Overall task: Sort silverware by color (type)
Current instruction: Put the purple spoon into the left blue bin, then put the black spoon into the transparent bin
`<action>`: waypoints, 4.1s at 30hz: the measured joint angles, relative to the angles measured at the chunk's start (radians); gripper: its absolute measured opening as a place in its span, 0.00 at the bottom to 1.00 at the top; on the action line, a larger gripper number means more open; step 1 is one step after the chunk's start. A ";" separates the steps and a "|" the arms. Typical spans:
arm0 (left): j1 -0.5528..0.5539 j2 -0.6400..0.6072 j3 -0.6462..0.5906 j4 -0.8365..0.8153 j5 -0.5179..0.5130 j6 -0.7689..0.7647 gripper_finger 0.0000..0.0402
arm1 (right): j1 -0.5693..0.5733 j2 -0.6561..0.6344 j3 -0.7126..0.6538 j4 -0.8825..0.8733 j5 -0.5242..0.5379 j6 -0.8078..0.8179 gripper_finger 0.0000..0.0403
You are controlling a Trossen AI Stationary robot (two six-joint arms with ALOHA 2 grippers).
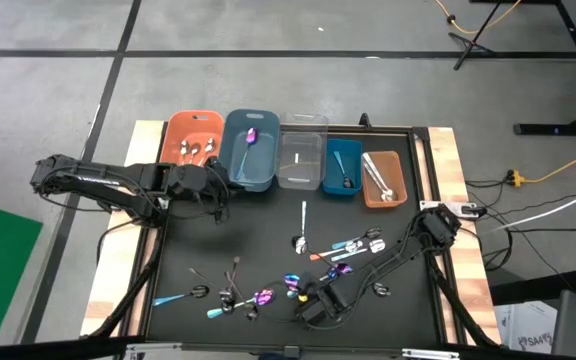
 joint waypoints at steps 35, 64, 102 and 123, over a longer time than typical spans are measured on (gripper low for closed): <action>0.000 0.000 0.000 0.066 -0.003 0.008 0.07 | -0.467 -0.311 -0.002 -0.169 0.000 -0.688 0.00; 0.001 0.000 0.000 0.066 -0.143 0.008 0.07 | -0.964 -0.193 -0.001 0.990 -0.303 -0.684 0.00; 0.001 0.000 0.000 0.063 -0.158 0.007 0.07 | -0.961 0.036 -0.001 0.954 -0.125 -0.482 0.09; 0.001 0.000 0.000 0.063 -0.156 0.004 0.07 | -0.962 0.033 -0.001 0.939 -0.189 -0.498 0.18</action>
